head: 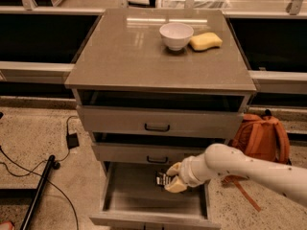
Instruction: Place rxbar chocolate into bottom drawer
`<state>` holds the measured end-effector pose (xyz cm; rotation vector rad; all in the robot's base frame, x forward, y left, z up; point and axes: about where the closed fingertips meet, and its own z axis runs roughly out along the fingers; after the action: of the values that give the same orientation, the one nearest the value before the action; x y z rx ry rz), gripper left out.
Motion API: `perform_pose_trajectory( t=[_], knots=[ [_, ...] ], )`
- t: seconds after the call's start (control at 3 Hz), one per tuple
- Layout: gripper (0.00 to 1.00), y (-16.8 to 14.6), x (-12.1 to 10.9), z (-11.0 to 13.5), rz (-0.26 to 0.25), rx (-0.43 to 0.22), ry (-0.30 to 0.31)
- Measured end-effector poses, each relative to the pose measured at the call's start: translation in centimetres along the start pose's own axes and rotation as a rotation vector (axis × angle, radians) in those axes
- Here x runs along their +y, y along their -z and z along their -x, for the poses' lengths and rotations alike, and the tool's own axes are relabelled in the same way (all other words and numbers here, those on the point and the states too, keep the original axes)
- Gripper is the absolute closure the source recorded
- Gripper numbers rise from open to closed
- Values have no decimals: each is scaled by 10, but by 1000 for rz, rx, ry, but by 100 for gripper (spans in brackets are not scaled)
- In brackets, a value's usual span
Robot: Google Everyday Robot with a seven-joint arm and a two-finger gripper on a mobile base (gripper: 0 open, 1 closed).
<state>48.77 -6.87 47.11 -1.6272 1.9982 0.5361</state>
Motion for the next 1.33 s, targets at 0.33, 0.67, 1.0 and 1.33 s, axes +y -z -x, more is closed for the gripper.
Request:
perform_pose_trajectory(
  t=[0.33,0.67,1.0,1.33],
  knots=[
    [100,9,1,-17,-26,-9,16],
    [100,-9,-10,-26,-34,-37,5],
    [100,-32,-44,-48,-113,-145,-10],
    [100,-86,-52,-94,-111,-191,-22]
  ],
)
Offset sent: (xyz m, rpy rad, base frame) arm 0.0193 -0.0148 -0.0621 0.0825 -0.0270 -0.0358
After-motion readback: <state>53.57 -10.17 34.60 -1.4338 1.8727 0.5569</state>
